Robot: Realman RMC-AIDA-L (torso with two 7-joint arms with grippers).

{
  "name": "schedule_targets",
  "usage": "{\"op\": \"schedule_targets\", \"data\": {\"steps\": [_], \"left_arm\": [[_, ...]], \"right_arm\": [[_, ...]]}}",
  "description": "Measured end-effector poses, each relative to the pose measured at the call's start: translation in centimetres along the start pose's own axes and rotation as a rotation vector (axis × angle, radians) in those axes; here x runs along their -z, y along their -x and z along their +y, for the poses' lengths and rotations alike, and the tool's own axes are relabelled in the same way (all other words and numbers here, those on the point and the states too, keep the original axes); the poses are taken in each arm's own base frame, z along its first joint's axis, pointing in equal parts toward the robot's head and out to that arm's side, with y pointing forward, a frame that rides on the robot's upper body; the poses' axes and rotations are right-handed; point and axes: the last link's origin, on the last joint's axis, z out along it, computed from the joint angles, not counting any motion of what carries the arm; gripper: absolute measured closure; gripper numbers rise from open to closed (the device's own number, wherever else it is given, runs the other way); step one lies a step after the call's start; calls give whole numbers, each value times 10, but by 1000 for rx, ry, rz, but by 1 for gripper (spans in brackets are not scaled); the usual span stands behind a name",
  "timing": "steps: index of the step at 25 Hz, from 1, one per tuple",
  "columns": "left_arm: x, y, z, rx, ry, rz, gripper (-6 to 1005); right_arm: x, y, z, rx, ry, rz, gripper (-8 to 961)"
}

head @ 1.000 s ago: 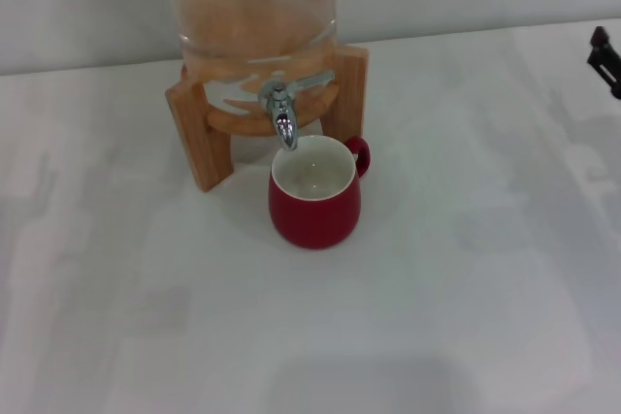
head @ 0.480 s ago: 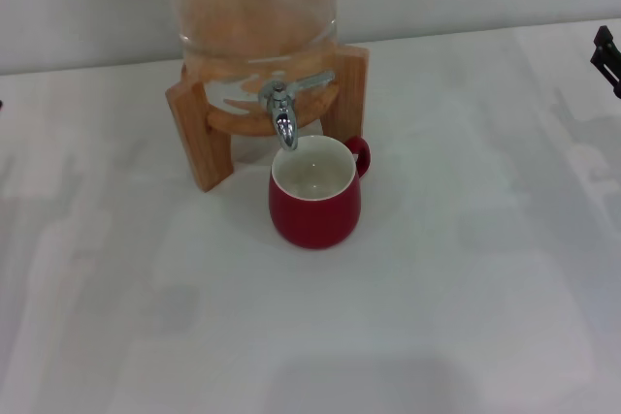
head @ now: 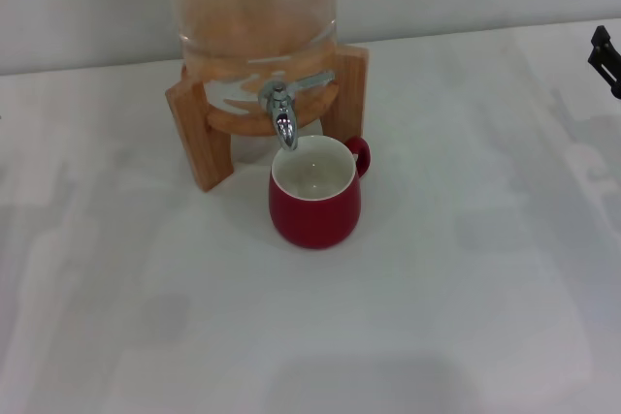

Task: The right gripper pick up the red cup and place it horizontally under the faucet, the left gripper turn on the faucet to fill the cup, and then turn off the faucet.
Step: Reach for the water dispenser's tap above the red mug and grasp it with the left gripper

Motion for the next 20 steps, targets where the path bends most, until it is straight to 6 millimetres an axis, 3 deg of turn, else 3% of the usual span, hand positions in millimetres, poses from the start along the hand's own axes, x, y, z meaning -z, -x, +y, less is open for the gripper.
{"op": "schedule_targets", "data": {"steps": [9, 13, 20], "left_arm": [[-14, -27, -8, 1, -16, 154, 170], [-33, -45, -12, 10, -29, 246, 170], [-64, -60, -12, -14, 26, 268, 170]], "right_arm": [[-1, -2, 1, -3, -1, 17, 80], [-2, -5, 1, -4, -4, 35, 80], [-5, -5, 2, -26, -5, 42, 79]]}}
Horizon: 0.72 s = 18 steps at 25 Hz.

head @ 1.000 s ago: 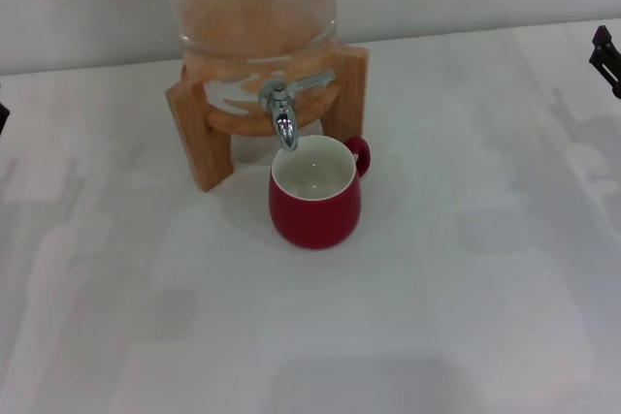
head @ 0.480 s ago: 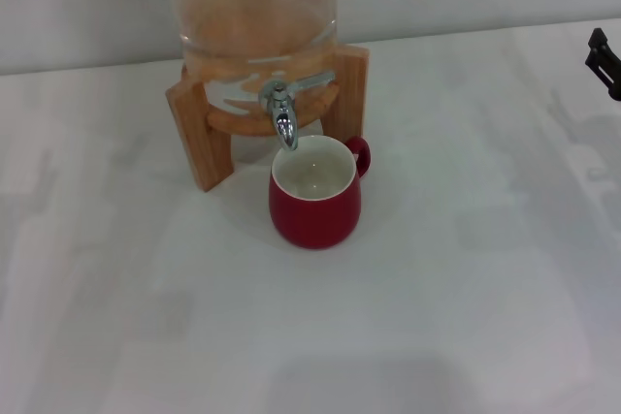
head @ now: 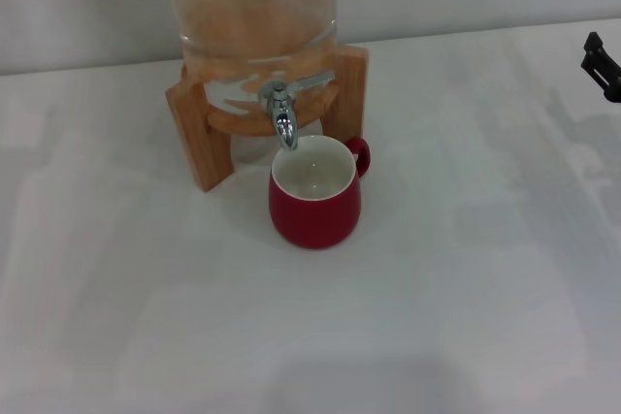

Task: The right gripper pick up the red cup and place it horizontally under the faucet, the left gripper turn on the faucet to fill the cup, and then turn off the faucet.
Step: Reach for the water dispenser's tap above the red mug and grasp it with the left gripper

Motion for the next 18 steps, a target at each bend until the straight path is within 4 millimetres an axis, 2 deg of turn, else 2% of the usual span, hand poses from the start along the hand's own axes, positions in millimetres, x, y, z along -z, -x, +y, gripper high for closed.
{"op": "schedule_targets", "data": {"steps": [8, 14, 18], "left_arm": [[-23, 12, -1, -42, 72, -122, 169], [-32, 24, 2, -72, 106, -214, 169], [-34, 24, 5, -89, 121, -220, 169]], "right_arm": [[-1, 0, 2, -19, 3, -2, 79], [-2, 1, 2, -27, 1, -4, 79], [-2, 1, 1, -31, -6, -5, 79]]}}
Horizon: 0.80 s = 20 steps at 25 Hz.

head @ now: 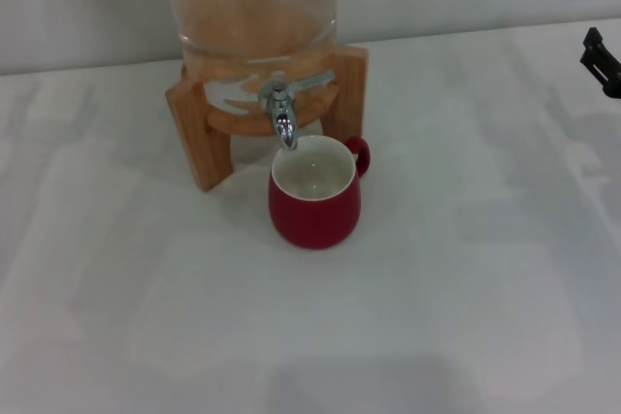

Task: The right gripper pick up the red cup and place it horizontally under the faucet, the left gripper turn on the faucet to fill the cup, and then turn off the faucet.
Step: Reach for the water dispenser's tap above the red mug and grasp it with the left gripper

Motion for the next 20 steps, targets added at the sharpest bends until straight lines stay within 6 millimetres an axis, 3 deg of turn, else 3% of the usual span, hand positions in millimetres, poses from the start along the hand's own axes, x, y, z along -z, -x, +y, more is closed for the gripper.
{"op": "schedule_targets", "data": {"steps": [7, 20], "left_arm": [[7, -12, 9, -9, -2, 28, 170], [34, -56, 38, -127, -140, -210, 170]], "right_arm": [[0, -1, 0, -1, -2, 6, 79], [-1, -1, 0, 2, 0, 10, 80]]}}
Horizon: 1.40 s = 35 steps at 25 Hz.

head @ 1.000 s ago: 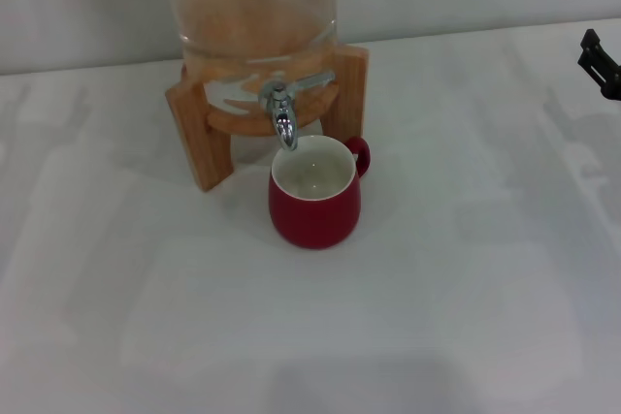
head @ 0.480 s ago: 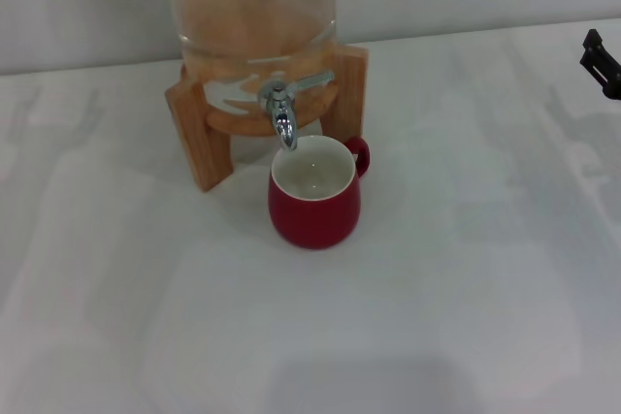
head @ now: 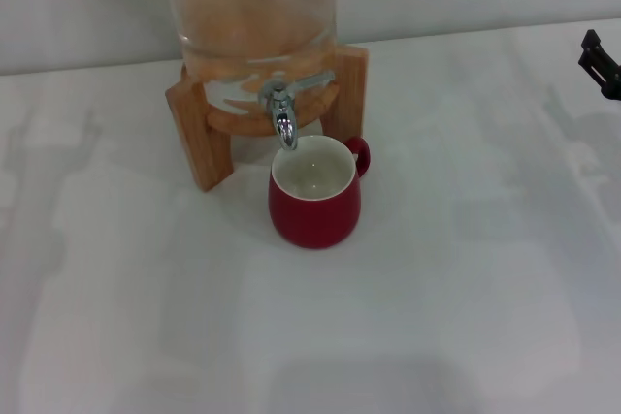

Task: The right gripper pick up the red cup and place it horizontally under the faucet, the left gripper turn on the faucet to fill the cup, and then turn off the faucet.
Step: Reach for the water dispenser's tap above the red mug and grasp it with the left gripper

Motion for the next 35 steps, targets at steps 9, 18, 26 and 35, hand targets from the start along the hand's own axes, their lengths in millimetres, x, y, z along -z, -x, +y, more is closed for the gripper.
{"op": "schedule_targets", "data": {"steps": [9, 18, 26, 35], "left_arm": [[3, -17, 11, 12, 73, -240, 170], [5, -39, 41, -156, 239, -413, 170], [15, -55, 58, -139, 369, -442, 169], [34, -64, 69, -104, 512, -489, 169]], "right_arm": [[-2, -2, 2, 4, 5, 18, 80], [-2, -3, 2, 4, 4, 25, 79], [-2, -3, 2, 6, 8, 28, 80], [-2, -3, 4, 8, 14, 28, 80]]}}
